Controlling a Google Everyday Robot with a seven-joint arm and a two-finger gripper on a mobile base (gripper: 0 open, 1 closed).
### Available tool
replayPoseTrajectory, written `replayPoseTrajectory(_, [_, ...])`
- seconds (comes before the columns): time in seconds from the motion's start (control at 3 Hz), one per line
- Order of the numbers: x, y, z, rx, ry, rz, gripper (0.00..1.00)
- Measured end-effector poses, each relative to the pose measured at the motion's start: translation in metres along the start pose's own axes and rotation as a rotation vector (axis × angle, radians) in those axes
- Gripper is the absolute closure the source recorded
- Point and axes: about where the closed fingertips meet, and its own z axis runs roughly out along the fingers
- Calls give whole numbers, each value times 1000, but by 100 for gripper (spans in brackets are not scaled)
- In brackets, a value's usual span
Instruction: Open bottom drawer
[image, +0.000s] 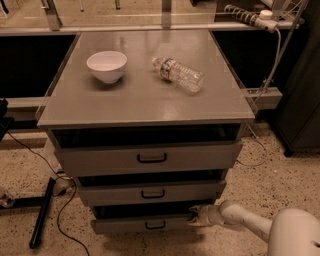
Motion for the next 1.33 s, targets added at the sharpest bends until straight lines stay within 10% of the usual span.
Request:
replayPoseTrajectory(0.67, [0, 5, 0, -12, -21, 2, 35])
replayPoseTrajectory(1.0, [8, 36, -12, -23, -75, 12, 38])
replayPoseTrajectory(1.33, [10, 58, -24, -28, -109, 15, 61])
